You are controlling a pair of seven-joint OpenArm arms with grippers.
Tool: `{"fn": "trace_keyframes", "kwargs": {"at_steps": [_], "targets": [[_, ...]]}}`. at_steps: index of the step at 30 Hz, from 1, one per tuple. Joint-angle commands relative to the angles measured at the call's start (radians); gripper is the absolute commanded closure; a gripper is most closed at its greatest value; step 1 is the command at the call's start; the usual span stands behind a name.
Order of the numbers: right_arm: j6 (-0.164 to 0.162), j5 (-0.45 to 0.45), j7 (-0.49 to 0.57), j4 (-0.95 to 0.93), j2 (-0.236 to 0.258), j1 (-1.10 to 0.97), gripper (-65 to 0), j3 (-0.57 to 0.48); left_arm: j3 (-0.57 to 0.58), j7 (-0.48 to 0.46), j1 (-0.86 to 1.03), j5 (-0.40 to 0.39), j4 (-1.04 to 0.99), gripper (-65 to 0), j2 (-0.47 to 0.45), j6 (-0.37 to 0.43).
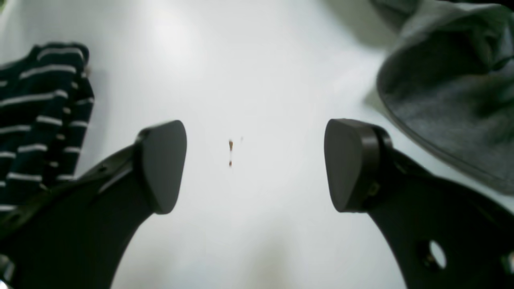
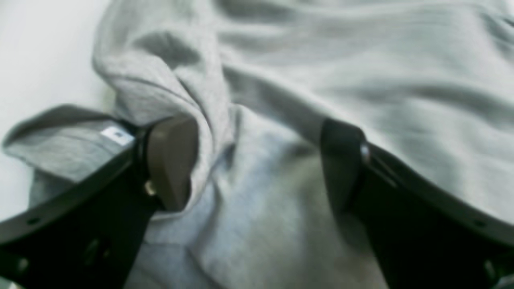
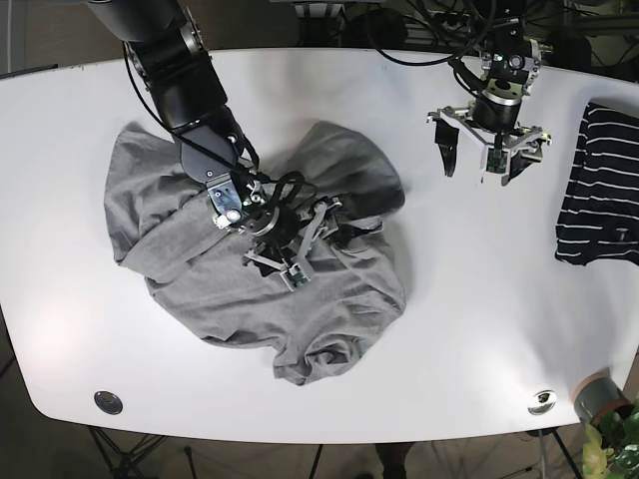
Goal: Fold the T-shirt properly
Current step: 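Grasp a fold of the grey T-shirt with the right gripper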
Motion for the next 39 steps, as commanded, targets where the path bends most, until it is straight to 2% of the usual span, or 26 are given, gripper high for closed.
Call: {"fn": "trace_keyframes", "kwargs": {"at_steps": [1, 4, 8, 14, 19, 22, 25, 28, 31, 34, 39], "targets": [[0.007, 0.001, -0.008, 0.089, -0.001, 0.006, -44.5, 0.005, -0.001, -0.025, 0.001, -0.008, 0.018, -50.6, -0.003, 0.004], [0.007, 0.007, -0.060, 0.175, 0.002, 0.000, -44.5, 0.001, -0.001, -0.025, 0.000, -0.008, 0.018, -50.6, -0.003, 0.004], [0.007, -0.001, -0.117, 0.232, -0.042, -0.002, -44.5, -0.004, -0.001, -0.025, 0.000, -0.008, 0.018, -50.6, -0.003, 0.004], [0.000, -0.002, -0.138, 0.232, -0.095, 0.007, -44.5, -0.093, -0.001, -0.025, 0.003, -0.008, 0.018, -50.6, -0.003, 0.004], [-0.005, -0.004, -0.137, 0.120, -0.159, 0.058, -44.5, -0.171, -0.002, -0.025, 0.004, -0.008, 0.018, -50.6, -0.003, 0.004], [-0.005, -0.004, -0.132, 0.034, -0.200, 0.087, -44.5, -0.174, -0.004, -0.025, 0.006, -0.008, 0.018, -50.6, -0.003, 0.004], [-0.006, -0.005, -0.091, -0.049, -0.222, 0.121, -44.5, -0.174, -0.004, -0.025, 0.006, -0.008, 0.018, -50.6, -0.003, 0.004], [-0.011, -0.005, -0.039, -0.126, -0.230, 0.156, -44.5, -0.174, -0.005, -0.025, 0.006, -0.008, 0.018, -50.6, -0.003, 0.004], [-0.052, -0.005, -0.023, -0.201, -0.230, 0.194, -44.5, -0.176, -0.007, -0.025, 0.007, -0.008, 0.018, -50.6, -0.003, 0.004], [-0.068, -0.005, 0.007, -0.253, -0.230, 0.214, -44.5, -0.177, -0.007, -0.025, 0.007, -0.008, 0.018, -50.6, -0.011, 0.004], [-0.069, -0.005, 0.052, -0.319, -0.223, 0.222, -44.5, -0.177, -0.007, -0.025, 0.006, -0.008, 0.009, -50.6, -0.023, 0.004]]}}
